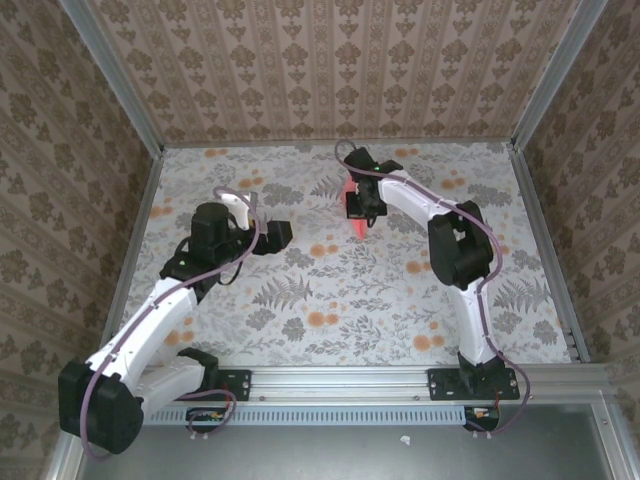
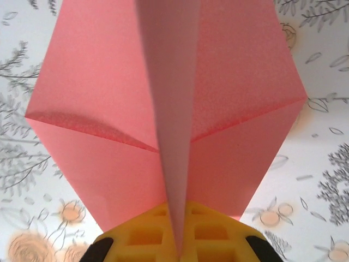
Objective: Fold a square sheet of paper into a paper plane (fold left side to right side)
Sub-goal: Pick up the paper plane at the center of the table, then place the paper plane at the top-center of the table.
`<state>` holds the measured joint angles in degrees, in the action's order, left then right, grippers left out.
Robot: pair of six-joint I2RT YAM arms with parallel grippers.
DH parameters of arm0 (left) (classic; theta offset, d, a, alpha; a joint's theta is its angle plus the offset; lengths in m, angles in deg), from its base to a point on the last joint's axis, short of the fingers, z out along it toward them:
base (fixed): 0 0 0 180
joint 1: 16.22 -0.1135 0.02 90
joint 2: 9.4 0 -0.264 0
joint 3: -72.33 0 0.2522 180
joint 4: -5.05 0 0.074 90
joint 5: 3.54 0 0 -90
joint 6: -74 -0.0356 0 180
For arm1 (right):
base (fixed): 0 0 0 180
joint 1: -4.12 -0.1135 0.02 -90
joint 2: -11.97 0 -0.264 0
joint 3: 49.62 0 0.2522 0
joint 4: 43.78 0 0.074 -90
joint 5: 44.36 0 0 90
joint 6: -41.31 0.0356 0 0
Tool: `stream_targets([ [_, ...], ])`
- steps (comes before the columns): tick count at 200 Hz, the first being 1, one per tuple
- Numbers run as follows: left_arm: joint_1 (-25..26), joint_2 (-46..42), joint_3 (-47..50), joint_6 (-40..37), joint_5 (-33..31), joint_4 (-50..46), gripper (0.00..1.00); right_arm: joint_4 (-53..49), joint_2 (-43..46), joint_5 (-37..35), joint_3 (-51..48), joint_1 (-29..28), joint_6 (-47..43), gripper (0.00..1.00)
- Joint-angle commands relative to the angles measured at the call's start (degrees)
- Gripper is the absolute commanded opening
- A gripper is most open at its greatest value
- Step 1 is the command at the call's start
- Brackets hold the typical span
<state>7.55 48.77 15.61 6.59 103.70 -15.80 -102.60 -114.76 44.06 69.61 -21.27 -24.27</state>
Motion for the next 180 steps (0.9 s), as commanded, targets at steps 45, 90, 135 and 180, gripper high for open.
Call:
stream_targets([
  [45, -0.5, 1.3, -2.1, -2.6, 1.8, 0.1, 1.0, -9.0, -8.1, -3.0, 9.7, -1.1, 0.8, 0.05],
  [90, -0.5, 1.3, -3.0, -2.3, 0.7, -2.2, 1.0, -9.8, -9.6, -3.0, 10.4, -1.7, 0.9, 0.13],
  [135, -0.5, 1.2, -3.3, -2.4, 1.0, -2.2, 1.0, -10.8, -8.3, -3.5, 10.9, -2.0, 0.4, 0.24],
  [180, -0.5, 1.4, -3.8, -2.5, 0.9, -2.6, 1.0, -11.5, -1.1, -5.2, 8.3, -2.8, -0.3, 0.37],
])
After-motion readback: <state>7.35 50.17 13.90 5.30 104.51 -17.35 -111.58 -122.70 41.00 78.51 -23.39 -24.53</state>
